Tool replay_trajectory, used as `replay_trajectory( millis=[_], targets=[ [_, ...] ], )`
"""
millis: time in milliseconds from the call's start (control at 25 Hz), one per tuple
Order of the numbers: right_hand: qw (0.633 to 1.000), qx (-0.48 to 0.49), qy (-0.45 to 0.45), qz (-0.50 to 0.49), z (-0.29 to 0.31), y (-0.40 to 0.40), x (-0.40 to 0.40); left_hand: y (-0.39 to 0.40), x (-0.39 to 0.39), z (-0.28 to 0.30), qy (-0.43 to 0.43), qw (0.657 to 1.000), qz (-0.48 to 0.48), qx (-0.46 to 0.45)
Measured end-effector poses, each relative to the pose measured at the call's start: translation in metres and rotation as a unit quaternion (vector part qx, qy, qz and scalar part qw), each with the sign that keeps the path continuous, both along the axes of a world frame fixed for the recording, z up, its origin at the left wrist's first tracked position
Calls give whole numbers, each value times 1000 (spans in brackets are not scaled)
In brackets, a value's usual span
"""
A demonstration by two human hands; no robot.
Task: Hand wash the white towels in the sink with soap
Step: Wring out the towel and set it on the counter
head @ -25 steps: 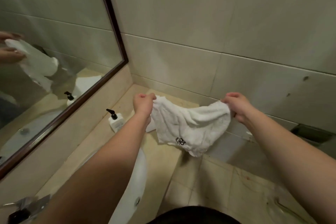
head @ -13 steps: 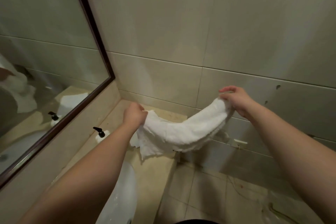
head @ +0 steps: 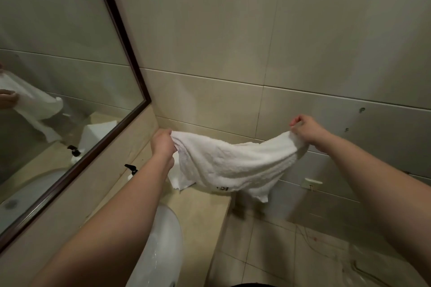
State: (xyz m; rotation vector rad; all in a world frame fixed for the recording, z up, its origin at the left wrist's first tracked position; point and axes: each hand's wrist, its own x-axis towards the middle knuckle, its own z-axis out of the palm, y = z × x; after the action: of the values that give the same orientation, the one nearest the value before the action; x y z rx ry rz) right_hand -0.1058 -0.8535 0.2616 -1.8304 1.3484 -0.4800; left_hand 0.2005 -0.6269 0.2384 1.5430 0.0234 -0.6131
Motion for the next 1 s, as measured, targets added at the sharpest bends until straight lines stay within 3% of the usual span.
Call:
replay_trajectory(
  millis=[40, 120, 200, 320, 400, 480, 520, 640, 760, 1000],
  targets=[
    [999, -7, -30, -26, 7, -4, 1, 0, 1, 5, -6, 1000, 20, -20],
    [976, -10, -171, -132, 22, -11, 2, -2, 3, 16, -16, 997, 60, -53],
    [958, 12, -219, -184, 24, -8, 2, -2, 4, 26, -8, 993, 74, -89],
    [975, 124, -146, -110, 8, -1, 6, -5, 6, 32, -6, 995, 49, -91],
    [956, 157, -223, -105, 10, -2, 8, -5, 4, 30, -17, 998, 27, -58],
    [912, 184, -344, -125, 12, -5, 10, -3, 4, 29, -10, 998, 34, -53],
    [904, 205, -358, -112, 11, -2, 12, -1, 6, 28, -7, 997, 41, -60],
    [948, 194, -232, -98, -1, 6, 15, 5, 9, 26, -9, 997, 48, -59],
    [942, 110, -255, -189, -2, -3, 15, 9, 13, 26, -9, 997, 61, -52],
    [983, 21, -134, -120, 9, -8, 18, 19, 22, 27, -108, 992, 43, 48]
  ],
)
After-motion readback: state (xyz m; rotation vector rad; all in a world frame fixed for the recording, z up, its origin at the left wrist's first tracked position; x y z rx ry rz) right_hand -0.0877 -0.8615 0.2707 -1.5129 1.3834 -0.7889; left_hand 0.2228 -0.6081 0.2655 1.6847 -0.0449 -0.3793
